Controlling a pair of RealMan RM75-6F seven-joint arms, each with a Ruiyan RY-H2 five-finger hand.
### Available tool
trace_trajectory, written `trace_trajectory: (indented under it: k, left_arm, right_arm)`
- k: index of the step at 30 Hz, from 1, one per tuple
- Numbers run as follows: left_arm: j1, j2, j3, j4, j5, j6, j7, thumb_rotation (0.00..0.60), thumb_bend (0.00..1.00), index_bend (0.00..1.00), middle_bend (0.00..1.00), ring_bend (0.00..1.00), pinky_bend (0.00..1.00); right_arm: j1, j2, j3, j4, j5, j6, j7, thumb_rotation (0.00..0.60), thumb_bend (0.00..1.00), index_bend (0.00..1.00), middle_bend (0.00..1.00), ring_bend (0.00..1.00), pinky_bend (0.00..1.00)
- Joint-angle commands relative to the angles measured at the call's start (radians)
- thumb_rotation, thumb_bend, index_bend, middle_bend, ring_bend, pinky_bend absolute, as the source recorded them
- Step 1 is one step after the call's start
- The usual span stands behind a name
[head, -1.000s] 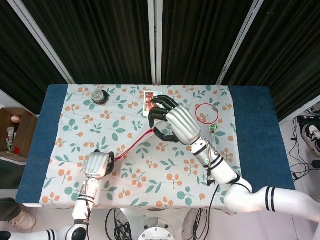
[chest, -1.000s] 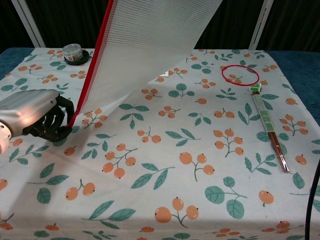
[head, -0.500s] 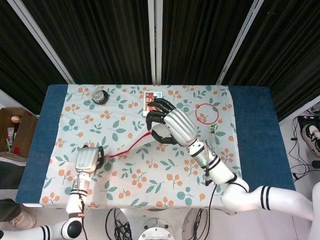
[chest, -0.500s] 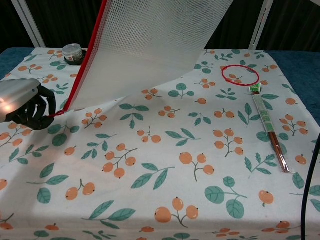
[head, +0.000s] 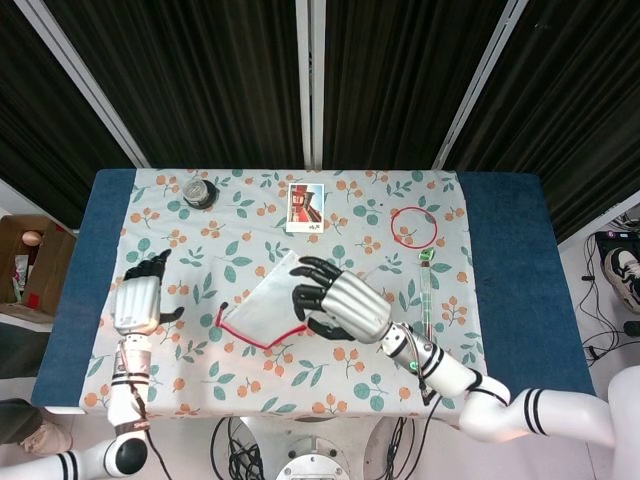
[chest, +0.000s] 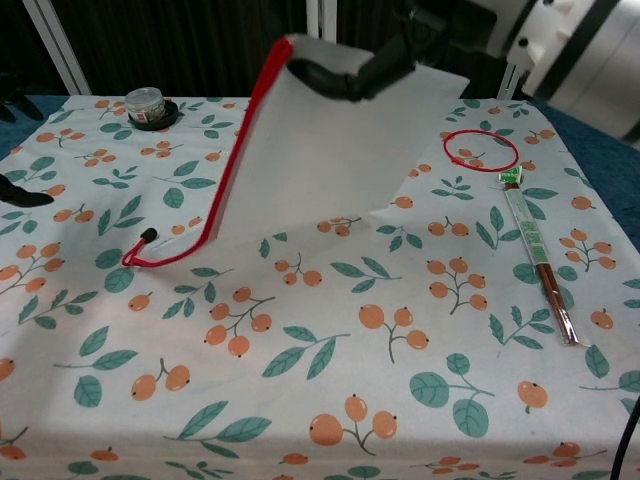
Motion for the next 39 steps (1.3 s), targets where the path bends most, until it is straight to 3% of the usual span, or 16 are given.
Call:
trace_trajectory:
  k: [1, 5, 8, 11, 13, 15, 20, 23, 28, 32, 39]
  left_arm:
    - [0.015, 0.023, -0.007, -0.017, 0.001, 0.018, -0.018, 0.6, 0.09, 0.11, 0.19, 0.19, 0.26]
    - [0.028, 0.041, -0.005, -0.023, 0.004, 0.032, -0.043, 0.6, 0.09, 0.11, 0.19, 0.19, 0.26]
    - [0.037, 0.049, -0.001, -0.02, 0.01, 0.043, -0.056, 0.6, 0.09, 0.11, 0.19, 0.19, 0.25]
    - [0.048, 0.057, 0.007, -0.019, 0.018, 0.052, -0.074, 0.6, 0.07, 0.11, 0.19, 0.19, 0.25]
    - [0.057, 0.064, 0.017, -0.017, 0.029, 0.056, -0.09, 0.6, 0.06, 0.11, 0.19, 0.19, 0.24]
    - [0.072, 0.075, 0.029, -0.015, 0.046, 0.066, -0.114, 0.6, 0.06, 0.11, 0.19, 0.19, 0.23]
    - [0.124, 0.155, 0.061, -0.046, 0.082, 0.038, -0.288, 0.6, 0.03, 0.11, 0.19, 0.18, 0.21]
    - [0.158, 0.214, 0.068, -0.049, 0.099, 0.031, -0.401, 0.6, 0.02, 0.11, 0.19, 0.18, 0.21]
    - [0.204, 0.27, 0.099, 0.005, 0.169, 0.065, -0.488, 0.6, 0.01, 0.13, 0.2, 0.18, 0.21]
    - [0.235, 0.324, 0.159, 0.078, 0.266, 0.081, -0.535, 0.6, 0.01, 0.15, 0.2, 0.18, 0.21]
    - [0.313, 0.355, 0.219, 0.102, 0.332, 0.162, -0.539, 0.6, 0.01, 0.18, 0.2, 0.17, 0.19]
  right_arm:
    - [-0.039, -0.008, -0.088, 0.083, -0.09, 0.043, 0.021, 0.6, 0.5, 0.88, 0.42, 0.19, 0.15]
    - [-0.071, -0.011, -0.163, 0.182, -0.158, 0.075, 0.028, 0.6, 0.48, 0.84, 0.41, 0.19, 0.14]
    - [-0.09, -0.005, -0.184, 0.219, -0.15, 0.058, -0.005, 0.6, 0.46, 0.73, 0.36, 0.15, 0.11]
    - [-0.1, 0.03, -0.199, 0.198, -0.092, -0.033, -0.076, 0.6, 0.32, 0.43, 0.23, 0.05, 0.03]
    - [-0.104, 0.067, -0.205, 0.156, -0.035, -0.107, -0.13, 0.6, 0.17, 0.14, 0.12, 0.0, 0.0]
    - [-0.11, 0.127, -0.21, 0.082, 0.054, -0.199, -0.189, 0.6, 0.04, 0.01, 0.03, 0.0, 0.0]
    - [-0.129, 0.3, -0.219, -0.088, 0.237, -0.325, -0.171, 0.6, 0.0, 0.0, 0.0, 0.0, 0.0]
    - [-0.167, 0.388, -0.23, -0.131, 0.254, -0.298, -0.098, 0.6, 0.0, 0.0, 0.0, 0.0, 0.0]
    - [-0.305, 0.44, -0.191, -0.128, 0.299, -0.08, 0.035, 0.6, 0.01, 0.0, 0.0, 0.0, 0.0]
    - [-0.434, 0.436, -0.157, -0.079, 0.343, 0.123, 0.014, 0.6, 0.11, 0.0, 0.06, 0.0, 0.0]
    - [-0.585, 0.415, -0.16, 0.006, 0.342, 0.284, 0.038, 0.6, 0.15, 0.02, 0.07, 0.0, 0.0]
